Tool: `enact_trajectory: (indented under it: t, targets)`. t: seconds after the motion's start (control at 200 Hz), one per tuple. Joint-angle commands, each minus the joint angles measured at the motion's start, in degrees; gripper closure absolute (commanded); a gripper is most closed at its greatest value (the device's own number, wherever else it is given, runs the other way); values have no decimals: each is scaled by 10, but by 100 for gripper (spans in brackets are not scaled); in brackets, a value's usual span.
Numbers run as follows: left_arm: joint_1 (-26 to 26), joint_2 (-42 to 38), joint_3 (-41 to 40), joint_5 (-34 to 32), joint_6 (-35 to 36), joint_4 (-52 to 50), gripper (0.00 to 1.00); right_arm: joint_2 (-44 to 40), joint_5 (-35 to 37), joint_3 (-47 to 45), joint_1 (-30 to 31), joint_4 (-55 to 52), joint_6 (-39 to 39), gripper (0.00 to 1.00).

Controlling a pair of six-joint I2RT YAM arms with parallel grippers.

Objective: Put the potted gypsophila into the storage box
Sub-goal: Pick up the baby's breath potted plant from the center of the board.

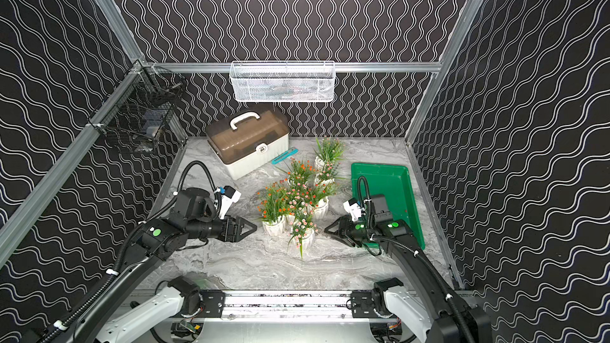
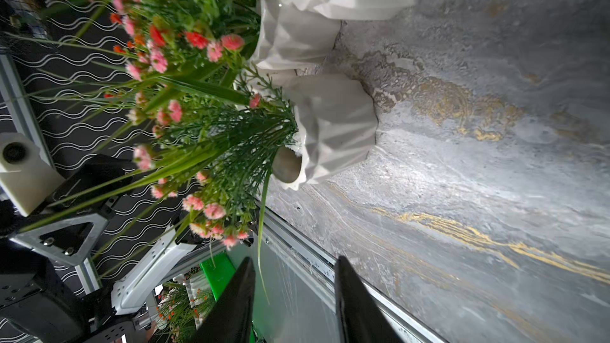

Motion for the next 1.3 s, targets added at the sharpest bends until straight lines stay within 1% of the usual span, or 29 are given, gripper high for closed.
enact_trajectory:
  t: [0.0,0.105,0.175,0.26,0.435,0.495,0.52,0.711,0.756,0.791,0.871,0.981,1.296]
  targets:
    - [0,5,-7,9,9,9,25,22,15,5,21,27,7,59]
    - [1,15,-4,9,11,9,25,50,25,0,45,61,19,60]
    - [1,19,-9,2,5,11,27,75,40,5,64,67,19,60]
    - [1,22,-5,-27,5,2,32,104,53,6,83,88,28,60]
    - [1,4,-8,-89,-8,-1,32,129,91,16,110,106,49,60]
    - [1,0,-9,-88,-7,0,32,134,94,17,110,115,56,60]
    - [1,-1,-10,-87,-9,1,32,137,95,17,127,119,59,60]
    - [1,12,-14,-68,-4,7,31,158,129,28,150,126,70,62]
    - [2,17,-13,-62,-2,8,30,161,138,29,154,129,73,64]
    - [1,20,-15,-58,-1,9,31,164,141,30,156,133,74,67]
    - [1,19,-17,-50,-3,14,31,169,156,32,159,130,76,68]
    - [1,11,-20,-58,-5,13,30,175,179,38,165,120,72,69]
    - [2,-1,-21,-69,-8,12,30,192,208,56,175,102,64,73]
